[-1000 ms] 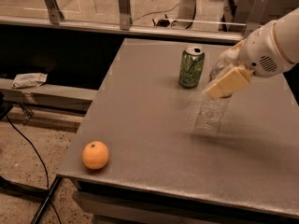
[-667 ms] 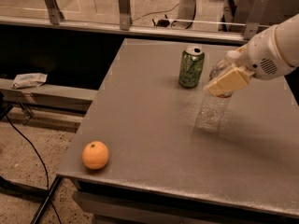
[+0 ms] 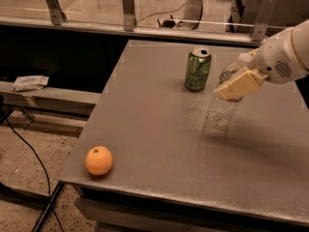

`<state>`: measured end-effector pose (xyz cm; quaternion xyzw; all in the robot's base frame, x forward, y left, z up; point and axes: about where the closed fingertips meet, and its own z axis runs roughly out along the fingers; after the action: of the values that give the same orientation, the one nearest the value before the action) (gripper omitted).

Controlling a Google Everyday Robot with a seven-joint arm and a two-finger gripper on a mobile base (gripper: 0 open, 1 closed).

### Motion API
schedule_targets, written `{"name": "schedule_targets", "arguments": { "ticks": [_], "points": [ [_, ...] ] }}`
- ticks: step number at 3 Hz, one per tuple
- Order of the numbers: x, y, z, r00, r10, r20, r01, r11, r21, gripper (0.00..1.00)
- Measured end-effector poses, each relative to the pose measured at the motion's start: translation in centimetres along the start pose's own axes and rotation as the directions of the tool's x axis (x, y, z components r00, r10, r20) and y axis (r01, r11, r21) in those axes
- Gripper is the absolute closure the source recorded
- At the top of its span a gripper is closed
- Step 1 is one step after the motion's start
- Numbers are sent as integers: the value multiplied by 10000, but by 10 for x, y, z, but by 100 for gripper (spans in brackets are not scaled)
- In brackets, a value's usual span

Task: Move water bottle near orange

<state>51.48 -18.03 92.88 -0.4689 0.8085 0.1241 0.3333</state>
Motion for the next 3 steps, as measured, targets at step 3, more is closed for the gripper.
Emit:
{"name": "schedule_targets", "arguments": {
  "ticks": [3],
  "points": [
    [-125, 107, -24, 9267, -2882, 2410, 3412, 9141, -2189, 100]
  ]
}}
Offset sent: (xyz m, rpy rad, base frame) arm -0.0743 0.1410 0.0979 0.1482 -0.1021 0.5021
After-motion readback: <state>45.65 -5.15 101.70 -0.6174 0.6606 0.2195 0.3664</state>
